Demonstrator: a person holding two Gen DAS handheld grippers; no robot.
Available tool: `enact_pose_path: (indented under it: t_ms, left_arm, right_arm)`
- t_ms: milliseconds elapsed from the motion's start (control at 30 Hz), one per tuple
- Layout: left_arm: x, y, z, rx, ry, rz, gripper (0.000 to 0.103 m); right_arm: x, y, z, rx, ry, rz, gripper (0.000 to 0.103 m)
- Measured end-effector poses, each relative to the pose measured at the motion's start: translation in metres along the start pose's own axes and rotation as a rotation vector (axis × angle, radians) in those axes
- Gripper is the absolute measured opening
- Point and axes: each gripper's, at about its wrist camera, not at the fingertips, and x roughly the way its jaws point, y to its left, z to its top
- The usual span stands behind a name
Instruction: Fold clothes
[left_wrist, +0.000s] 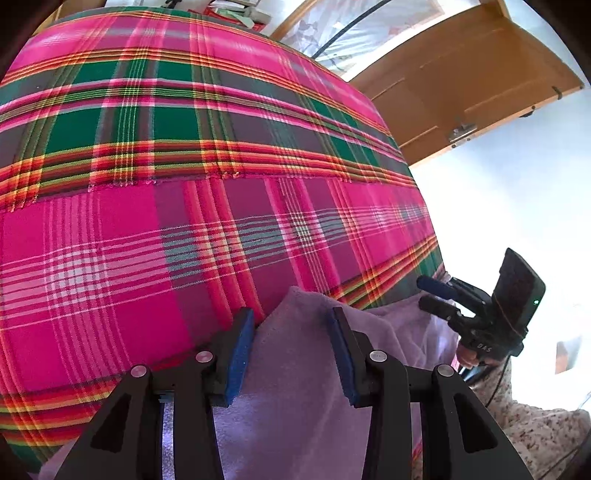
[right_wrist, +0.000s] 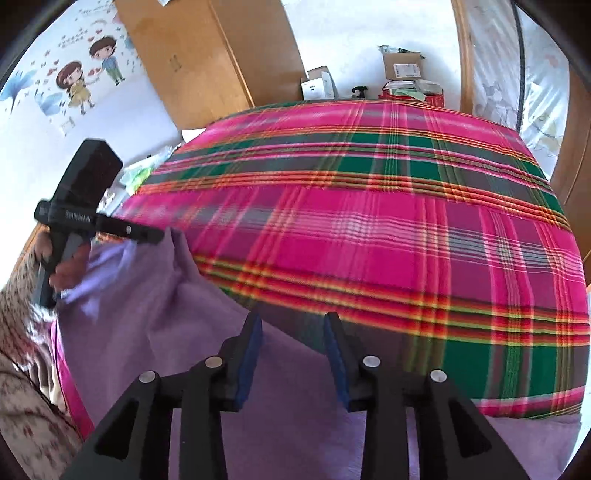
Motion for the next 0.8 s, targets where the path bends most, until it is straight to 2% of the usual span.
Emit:
enact_pose_path:
  t_ms: [33,133,200,233,267,400,667,800]
  left_arm:
    - [0.001,0.001,0.001,-0.005,0.0,0.001,0.029]
    - [0.005,0.002,0.002,-0.018,-0.001,0.006,0.017]
    - [0.006,0.003,0.002,-0.024,-0.004,0.007,0.015]
    - [0.007,0.003,0.003,-0.027,-0.006,0.007,0.014]
    - [0.007,0.003,0.003,-0.031,-0.007,0.007,0.014]
    - [0.006,0.005,0.003,-0.044,-0.015,0.011,0.011]
    - [0.0,0.009,-0.001,-0.074,-0.044,0.013,0.01]
    - [0.0,0.011,-0.002,-0.087,-0.052,0.013,0.01]
  right_arm:
    - [0.002,-0.002,0.0,-0.001,0.004,0.02,0.036]
    - [0.003,-0.001,-0.002,-0.024,0.02,0.053,0.036]
    - [0.008,0.004,-0.003,-0.045,0.037,0.057,0.033]
    - [0.007,0.004,-0.005,-0.049,0.037,0.054,0.027]
    - [0.005,0.005,-0.007,-0.053,0.033,0.052,0.003]
    - [-0.011,0.002,-0.011,-0.032,-0.02,0.057,0.002]
    - [-0.03,-0.014,-0.019,0.084,-0.129,-0.052,0.001]
    - [-0.02,-0.018,-0.019,0.095,-0.095,-0.042,0.001]
